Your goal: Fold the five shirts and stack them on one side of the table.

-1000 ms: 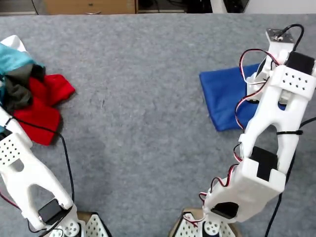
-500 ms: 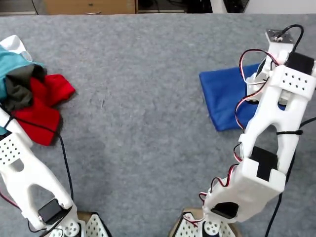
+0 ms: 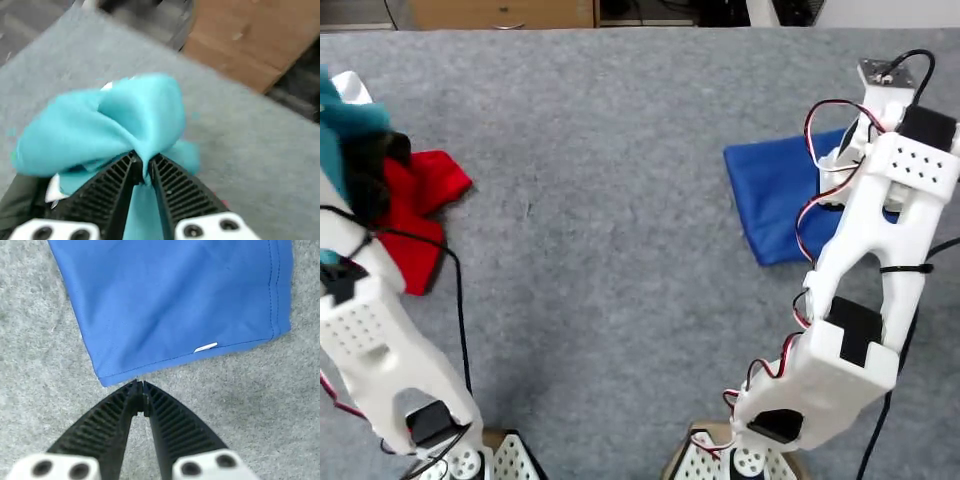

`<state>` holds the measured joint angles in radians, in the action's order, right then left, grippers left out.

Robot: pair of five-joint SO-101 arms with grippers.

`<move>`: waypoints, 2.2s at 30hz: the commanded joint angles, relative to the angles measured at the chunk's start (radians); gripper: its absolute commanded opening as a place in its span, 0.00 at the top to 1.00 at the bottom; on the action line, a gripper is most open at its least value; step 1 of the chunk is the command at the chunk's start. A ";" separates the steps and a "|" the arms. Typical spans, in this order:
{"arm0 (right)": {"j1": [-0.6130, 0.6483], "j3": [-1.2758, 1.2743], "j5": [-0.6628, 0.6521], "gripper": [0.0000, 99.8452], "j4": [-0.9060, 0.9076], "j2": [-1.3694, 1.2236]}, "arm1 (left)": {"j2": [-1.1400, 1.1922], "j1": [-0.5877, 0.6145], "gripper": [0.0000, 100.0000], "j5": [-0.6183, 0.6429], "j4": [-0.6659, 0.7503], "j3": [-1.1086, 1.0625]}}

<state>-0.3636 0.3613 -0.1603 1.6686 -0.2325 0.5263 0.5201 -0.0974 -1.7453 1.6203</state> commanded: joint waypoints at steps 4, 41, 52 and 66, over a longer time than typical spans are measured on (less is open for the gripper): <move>-0.012 0.001 0.009 1.00 -0.008 0.061 | -0.288 -0.259 0.98 0.008 -0.014 0.046; 0.196 -0.068 -0.015 0.99 -0.029 0.061 | -1.026 -0.448 0.74 0.216 0.017 -1.493; 0.702 -0.073 -0.160 0.99 -0.048 0.051 | -1.112 0.106 0.74 0.046 0.848 -2.249; 0.944 -0.071 -0.210 0.72 -0.140 -0.081 | -0.618 0.066 0.75 -0.055 1.366 -2.409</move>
<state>0.5539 0.2785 -0.3537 1.5505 -0.2677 -0.2348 0.5692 -0.1450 -0.3445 -0.9421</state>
